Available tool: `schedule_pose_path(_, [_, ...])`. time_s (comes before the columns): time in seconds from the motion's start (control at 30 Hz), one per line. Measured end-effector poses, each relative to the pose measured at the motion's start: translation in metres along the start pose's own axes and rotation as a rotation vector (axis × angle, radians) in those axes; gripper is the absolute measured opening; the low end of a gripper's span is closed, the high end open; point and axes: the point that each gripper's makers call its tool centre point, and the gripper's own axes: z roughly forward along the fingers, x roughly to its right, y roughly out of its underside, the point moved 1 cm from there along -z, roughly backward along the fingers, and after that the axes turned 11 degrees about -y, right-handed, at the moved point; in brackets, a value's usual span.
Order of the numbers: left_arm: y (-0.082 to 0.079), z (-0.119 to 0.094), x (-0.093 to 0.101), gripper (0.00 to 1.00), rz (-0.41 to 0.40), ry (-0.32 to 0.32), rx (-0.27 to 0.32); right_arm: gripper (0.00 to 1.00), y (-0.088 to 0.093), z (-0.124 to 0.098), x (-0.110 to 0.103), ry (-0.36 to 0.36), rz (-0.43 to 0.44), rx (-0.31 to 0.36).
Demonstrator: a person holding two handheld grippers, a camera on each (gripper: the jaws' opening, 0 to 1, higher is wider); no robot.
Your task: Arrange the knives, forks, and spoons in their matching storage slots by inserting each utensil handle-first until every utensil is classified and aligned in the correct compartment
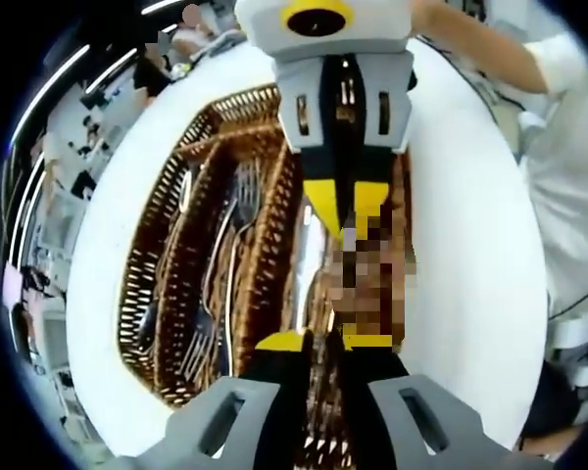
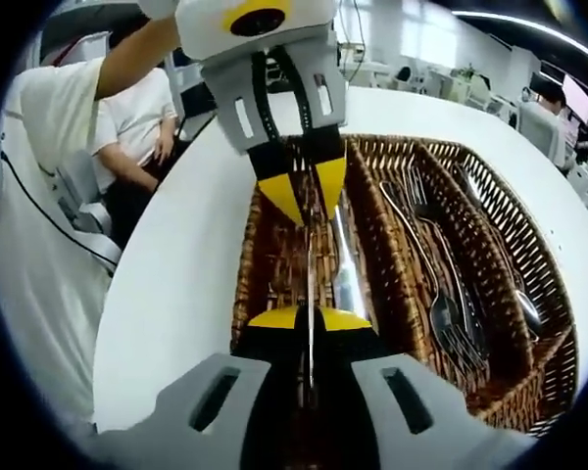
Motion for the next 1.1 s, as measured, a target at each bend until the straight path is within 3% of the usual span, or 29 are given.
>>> schedule_pose_path(0.13, [0.004,0.006,-0.003,0.11,-0.004,0.033,-0.033,0.08,0.007,0.007,0.002,-0.050,0.074,-0.009])
schedule_pose_path(0.27, [0.006,0.009,-0.006,0.11,-0.023,0.061,-0.058,0.07,0.014,0.010,0.005,-0.079,0.090,-0.037])
schedule_pose_path(0.3, [0.018,0.011,-0.009,0.11,-0.017,0.068,-0.116,0.07,0.017,0.012,0.009,-0.081,0.093,-0.047])
schedule_pose_path(0.5, [0.017,0.016,-0.010,0.12,-0.020,0.085,-0.103,0.08,0.027,0.021,0.011,-0.113,0.141,-0.063])
schedule_pose_path(0.7, [0.021,0.020,-0.012,0.21,-0.018,0.076,-0.104,0.20,0.039,0.033,0.009,-0.138,0.178,-0.119])
schedule_pose_path(0.73, [0.021,0.021,-0.013,0.23,-0.020,0.068,-0.102,0.23,0.043,0.031,0.010,-0.124,0.224,-0.141])
schedule_pose_path(0.77, [0.022,0.022,-0.014,0.25,-0.020,0.055,-0.107,0.25,0.042,0.031,0.008,-0.122,0.192,-0.133])
schedule_pose_path(0.9, [0.022,0.020,-0.014,0.36,-0.035,0.048,-0.103,0.31,0.035,0.020,0.009,-0.103,0.207,-0.093])
schedule_pose_path(1.03, [0.021,0.019,-0.016,0.41,-0.029,0.041,-0.105,0.47,0.032,0.020,0.011,-0.093,0.197,-0.093])
schedule_pose_path(1.1, [0.020,0.016,-0.017,0.45,-0.023,0.037,-0.103,0.51,0.030,0.015,0.013,-0.076,0.192,-0.083])
